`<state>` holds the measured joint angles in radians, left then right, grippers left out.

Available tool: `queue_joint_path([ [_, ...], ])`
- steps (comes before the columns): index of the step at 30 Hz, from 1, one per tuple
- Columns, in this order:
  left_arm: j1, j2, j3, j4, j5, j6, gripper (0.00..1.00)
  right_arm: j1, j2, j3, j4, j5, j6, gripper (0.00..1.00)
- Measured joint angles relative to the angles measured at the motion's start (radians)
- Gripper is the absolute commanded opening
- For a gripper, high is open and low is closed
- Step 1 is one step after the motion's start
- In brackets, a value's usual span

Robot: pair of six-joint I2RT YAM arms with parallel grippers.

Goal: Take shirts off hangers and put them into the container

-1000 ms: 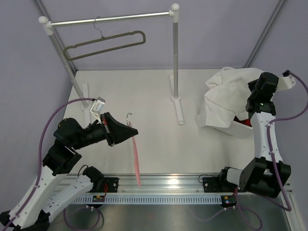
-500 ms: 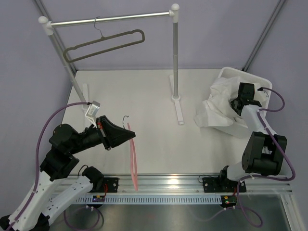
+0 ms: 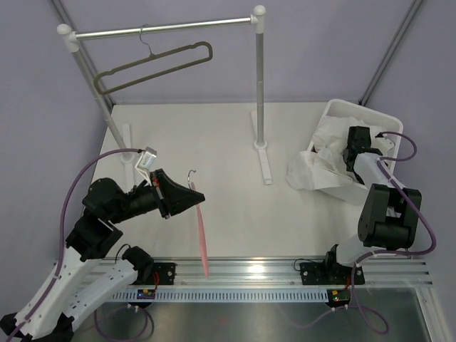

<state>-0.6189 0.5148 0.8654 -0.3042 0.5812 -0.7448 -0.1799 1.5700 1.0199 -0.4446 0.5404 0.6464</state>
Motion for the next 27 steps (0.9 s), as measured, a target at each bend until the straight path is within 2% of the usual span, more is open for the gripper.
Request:
queue_joint_path([
  [1, 0.000, 0.017, 0.005, 0.000, 0.001, 0.009, 0.00, 0.003, -0.004, 0.004, -0.008, 0.002, -0.013, 0.97],
  [3, -0.001, 0.078, 0.021, 0.006, 0.006, 0.033, 0.00, 0.013, -0.029, 0.024, -0.043, 0.004, -0.036, 1.00],
  [7, -0.004, 0.248, 0.079, -0.005, -0.009, 0.098, 0.00, 0.101, -0.113, 0.143, -0.150, 0.025, -0.085, 0.99],
  [13, -0.034, 0.494, 0.234, -0.110, -0.140, 0.209, 0.00, 0.309, -0.258, 0.483, -0.257, 0.025, -0.175, 0.99],
  [18, -0.059, 0.623, 0.397, -0.226, -0.266, 0.296, 0.00, 0.321, -0.398, 0.646, -0.343, -0.016, -0.258, 0.99],
  [20, -0.068, 0.661, 0.467, -0.257, -0.308, 0.328, 0.00, 0.319, -0.439, 0.657, -0.371, -0.128, -0.286, 1.00],
  [24, -0.094, 0.745, 0.631, -0.343, -0.394, 0.392, 0.00, 0.336, -0.474, 0.634, -0.375, -0.573, -0.291, 1.00],
  [27, -0.117, 0.804, 0.734, -0.374, -0.447, 0.434, 0.00, 0.472, -0.475, 0.572, -0.367, -0.822, -0.284, 0.99],
])
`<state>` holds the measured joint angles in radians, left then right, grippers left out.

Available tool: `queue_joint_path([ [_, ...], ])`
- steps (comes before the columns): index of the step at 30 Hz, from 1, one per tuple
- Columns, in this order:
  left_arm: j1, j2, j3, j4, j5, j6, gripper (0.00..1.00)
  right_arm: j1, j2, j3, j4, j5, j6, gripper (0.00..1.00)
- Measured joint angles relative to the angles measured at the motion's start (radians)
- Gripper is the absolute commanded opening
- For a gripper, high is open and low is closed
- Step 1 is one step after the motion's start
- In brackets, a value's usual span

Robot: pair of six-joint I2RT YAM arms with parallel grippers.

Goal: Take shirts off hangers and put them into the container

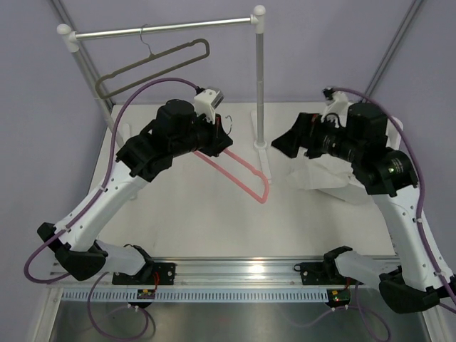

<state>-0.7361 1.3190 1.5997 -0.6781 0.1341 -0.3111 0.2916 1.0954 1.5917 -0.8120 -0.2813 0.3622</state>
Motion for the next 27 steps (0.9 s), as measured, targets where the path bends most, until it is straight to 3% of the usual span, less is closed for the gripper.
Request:
queue_joint_path([
  [6, -0.013, 0.056, 0.085, -0.064, -0.068, 0.045, 0.00, 0.190, -0.035, -0.073, -0.021, -0.266, 0.023, 0.93],
  [15, -0.018, 0.110, 0.137, -0.100, -0.108, 0.061, 0.00, 0.350, -0.160, -0.132, -0.055, -0.278, 0.026, 0.87],
  [24, -0.035, 0.125, 0.161, -0.100, -0.109, 0.061, 0.00, 0.404, -0.098, -0.221, -0.057, -0.200, 0.017, 0.86],
  [27, -0.044, 0.125, 0.168, -0.100, -0.110, 0.061, 0.00, 0.406, -0.077, -0.227, -0.044, -0.178, 0.008, 0.73],
])
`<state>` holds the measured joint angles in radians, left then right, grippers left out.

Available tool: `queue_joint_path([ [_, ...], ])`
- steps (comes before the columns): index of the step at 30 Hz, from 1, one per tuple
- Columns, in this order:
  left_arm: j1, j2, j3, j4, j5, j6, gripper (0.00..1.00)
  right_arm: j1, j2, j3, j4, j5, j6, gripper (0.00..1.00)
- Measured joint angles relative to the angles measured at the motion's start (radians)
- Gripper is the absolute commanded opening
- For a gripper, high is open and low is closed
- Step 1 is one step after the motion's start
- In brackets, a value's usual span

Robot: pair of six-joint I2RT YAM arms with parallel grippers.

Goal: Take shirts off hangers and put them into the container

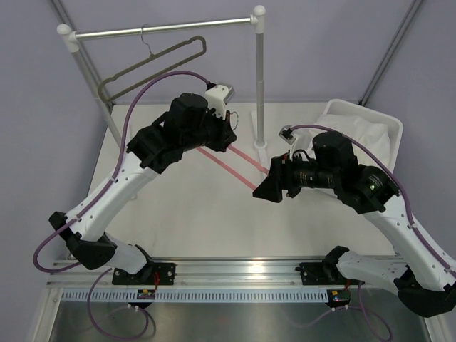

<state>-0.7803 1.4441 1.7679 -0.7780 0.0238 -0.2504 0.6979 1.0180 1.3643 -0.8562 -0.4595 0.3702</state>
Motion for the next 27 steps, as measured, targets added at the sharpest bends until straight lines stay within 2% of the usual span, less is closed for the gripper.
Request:
queue_joint_path([
  [1, -0.002, 0.000, 0.001, 0.000, 0.000, 0.000, 0.00, 0.000, 0.003, -0.002, 0.005, 0.006, -0.002, 0.68],
  [2, -0.003, 0.000, 0.001, 0.000, -0.001, 0.000, 0.00, 0.002, 0.005, -0.002, 0.009, 0.010, -0.003, 0.57],
  [4, -0.005, 0.000, 0.001, 0.000, -0.001, 0.000, 0.00, 0.009, 0.013, -0.002, 0.024, 0.033, -0.009, 0.45],
  [5, -0.005, 0.000, 0.001, 0.000, 0.000, 0.000, 0.00, 0.015, 0.016, -0.002, 0.029, 0.040, -0.010, 0.34],
  [7, -0.006, 0.000, 0.001, 0.000, -0.001, -0.001, 0.00, 0.035, 0.022, -0.002, 0.041, 0.061, -0.013, 0.21],
  [9, -0.008, 0.001, 0.001, 0.000, -0.003, 0.000, 0.00, 0.057, 0.029, 0.001, 0.047, 0.085, -0.016, 0.00],
  [11, -0.008, 0.002, 0.001, -0.003, -0.014, 0.001, 0.00, 0.072, 0.041, 0.008, 0.029, 0.141, -0.004, 0.00],
  [12, -0.006, 0.002, 0.001, -0.008, -0.024, 0.001, 0.03, 0.082, 0.052, 0.014, 0.021, 0.171, -0.003, 0.00],
  [13, -0.005, 0.002, 0.001, -0.015, -0.035, 0.002, 0.13, 0.101, 0.063, 0.023, 0.020, 0.197, -0.003, 0.00],
  [14, -0.004, 0.003, 0.000, -0.025, -0.044, 0.005, 0.42, 0.128, 0.074, 0.032, 0.019, 0.225, -0.001, 0.00],
  [15, -0.004, 0.003, 0.000, -0.032, -0.049, 0.006, 0.54, 0.155, 0.083, 0.040, 0.014, 0.258, 0.002, 0.00],
  [17, -0.011, 0.000, -0.005, -0.022, -0.047, -0.007, 0.69, 0.204, 0.101, 0.052, 0.014, 0.292, -0.001, 0.00],
  [19, -0.025, -0.018, -0.031, 0.006, -0.054, -0.016, 0.78, 0.249, 0.124, 0.071, 0.009, 0.324, 0.000, 0.00],
  [20, -0.031, -0.033, -0.048, 0.011, -0.061, -0.022, 0.91, 0.264, 0.135, 0.084, 0.003, 0.345, 0.001, 0.00],
  [21, -0.037, -0.053, -0.065, 0.018, -0.070, -0.023, 0.98, 0.270, 0.150, 0.098, -0.002, 0.371, 0.000, 0.00],
  [27, -0.076, -0.254, -0.110, 0.044, -0.204, -0.036, 0.99, 0.284, 0.193, 0.154, -0.027, 0.480, -0.002, 0.00],
])
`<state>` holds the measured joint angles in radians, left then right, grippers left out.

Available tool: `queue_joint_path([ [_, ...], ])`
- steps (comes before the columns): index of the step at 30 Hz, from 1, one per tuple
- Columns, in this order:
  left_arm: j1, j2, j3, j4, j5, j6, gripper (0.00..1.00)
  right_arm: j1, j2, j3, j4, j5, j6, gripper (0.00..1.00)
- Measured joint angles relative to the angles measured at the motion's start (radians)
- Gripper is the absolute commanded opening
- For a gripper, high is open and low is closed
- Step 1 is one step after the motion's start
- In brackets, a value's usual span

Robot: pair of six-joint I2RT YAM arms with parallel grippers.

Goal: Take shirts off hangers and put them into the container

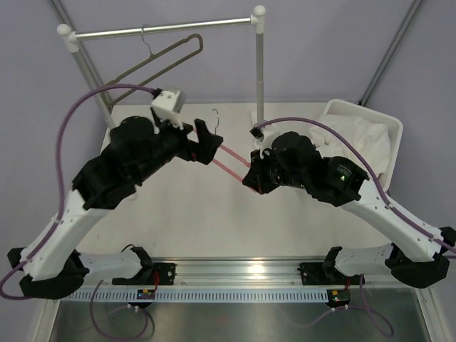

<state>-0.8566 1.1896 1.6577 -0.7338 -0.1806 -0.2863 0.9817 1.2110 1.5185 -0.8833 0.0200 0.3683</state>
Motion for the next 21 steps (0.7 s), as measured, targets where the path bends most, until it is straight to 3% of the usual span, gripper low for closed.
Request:
queue_joint_path([
  [9, -0.015, -0.370, 0.010, 0.067, -0.239, 0.007, 0.99, 0.000, 0.159, 0.228, -0.071, 0.125, -0.058, 0.00],
  [12, -0.015, -0.424, -0.079, 0.100, -0.229, -0.016, 0.97, 0.000, 0.285, 0.464, -0.139, 0.187, -0.101, 0.00],
  [16, -0.015, -0.454, -0.324, 0.114, -0.181, -0.071, 0.87, -0.029, 0.494, 0.890, -0.209, 0.244, -0.156, 0.00],
  [19, -0.015, -0.437, -0.453, 0.092, -0.152, -0.097, 0.86, -0.077, 0.599, 1.095, -0.255, 0.252, -0.173, 0.00],
  [21, -0.015, -0.423, -0.489, 0.074, -0.142, -0.108, 0.83, -0.118, 0.626, 1.129, -0.278, 0.249, -0.180, 0.00],
])
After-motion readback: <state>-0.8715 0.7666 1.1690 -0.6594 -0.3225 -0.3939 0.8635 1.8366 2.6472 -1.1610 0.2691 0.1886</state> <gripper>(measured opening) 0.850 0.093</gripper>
